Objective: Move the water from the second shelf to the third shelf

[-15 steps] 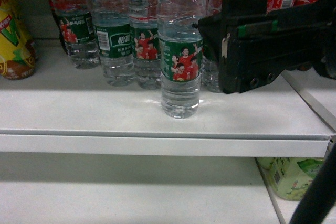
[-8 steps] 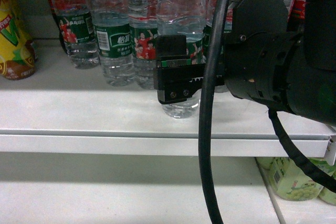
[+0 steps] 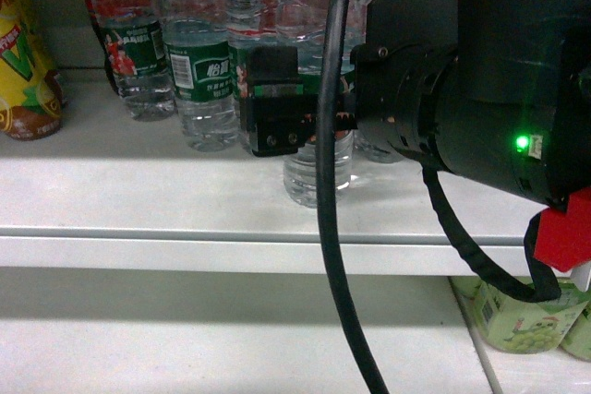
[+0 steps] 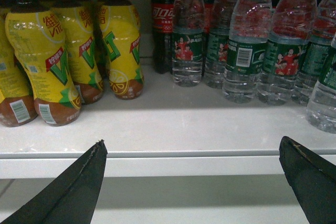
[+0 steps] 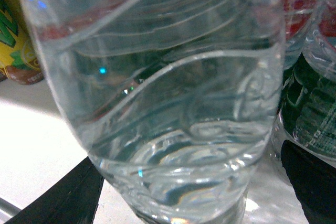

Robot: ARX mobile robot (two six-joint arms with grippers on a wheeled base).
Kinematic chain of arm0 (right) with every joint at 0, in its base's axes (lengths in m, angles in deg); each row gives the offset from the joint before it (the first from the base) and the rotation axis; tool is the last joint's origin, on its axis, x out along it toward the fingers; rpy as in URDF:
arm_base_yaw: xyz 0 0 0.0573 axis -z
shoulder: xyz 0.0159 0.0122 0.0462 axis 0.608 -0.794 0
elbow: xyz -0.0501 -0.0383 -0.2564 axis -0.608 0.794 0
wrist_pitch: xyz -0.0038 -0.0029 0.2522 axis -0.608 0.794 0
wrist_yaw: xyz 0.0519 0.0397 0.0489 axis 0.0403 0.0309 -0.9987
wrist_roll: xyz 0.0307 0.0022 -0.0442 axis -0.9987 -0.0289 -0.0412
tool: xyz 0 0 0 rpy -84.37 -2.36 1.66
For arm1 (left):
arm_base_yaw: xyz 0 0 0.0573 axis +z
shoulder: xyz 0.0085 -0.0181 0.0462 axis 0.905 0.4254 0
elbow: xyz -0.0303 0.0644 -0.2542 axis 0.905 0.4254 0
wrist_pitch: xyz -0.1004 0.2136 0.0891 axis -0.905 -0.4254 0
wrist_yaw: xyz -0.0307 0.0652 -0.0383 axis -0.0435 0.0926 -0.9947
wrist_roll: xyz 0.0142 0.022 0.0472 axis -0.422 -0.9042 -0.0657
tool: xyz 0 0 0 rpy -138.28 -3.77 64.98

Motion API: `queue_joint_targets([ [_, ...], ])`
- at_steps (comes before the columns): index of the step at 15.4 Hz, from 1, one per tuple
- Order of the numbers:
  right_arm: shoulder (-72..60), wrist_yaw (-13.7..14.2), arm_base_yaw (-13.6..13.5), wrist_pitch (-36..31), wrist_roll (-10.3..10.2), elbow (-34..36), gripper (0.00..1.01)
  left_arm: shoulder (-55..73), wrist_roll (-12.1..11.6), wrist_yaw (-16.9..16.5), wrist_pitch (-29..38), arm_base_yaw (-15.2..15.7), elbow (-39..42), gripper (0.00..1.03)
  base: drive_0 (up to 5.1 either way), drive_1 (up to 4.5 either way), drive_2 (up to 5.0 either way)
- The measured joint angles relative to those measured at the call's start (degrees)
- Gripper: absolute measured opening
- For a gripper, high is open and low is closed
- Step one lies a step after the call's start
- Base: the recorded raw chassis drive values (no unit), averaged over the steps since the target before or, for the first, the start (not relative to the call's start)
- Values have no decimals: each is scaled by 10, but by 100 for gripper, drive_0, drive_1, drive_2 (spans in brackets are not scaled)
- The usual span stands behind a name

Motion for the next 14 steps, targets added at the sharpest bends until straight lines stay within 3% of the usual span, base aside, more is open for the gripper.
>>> queue_joint_targets([
  [5, -15, 10, -1, 10, -5, -21, 98, 0, 0, 0, 0, 0, 0, 98, 0, 0, 0],
  [6, -20, 13, -3, 12, -6, -22, 93, 0, 0, 0, 0, 0, 0, 98, 0, 0, 0],
  [10, -30, 30, -7, 12, -5, -30, 53, 0, 0, 0, 0, 0, 0, 98, 0, 0, 0],
  [12, -30, 29, -7, 10, -5, -31, 43, 0, 0, 0, 0, 0, 0, 98, 0, 0, 0],
  [14, -30, 30, -8, 9, -5, -31, 40, 0, 0, 0, 0, 0, 0, 98, 0, 0, 0],
])
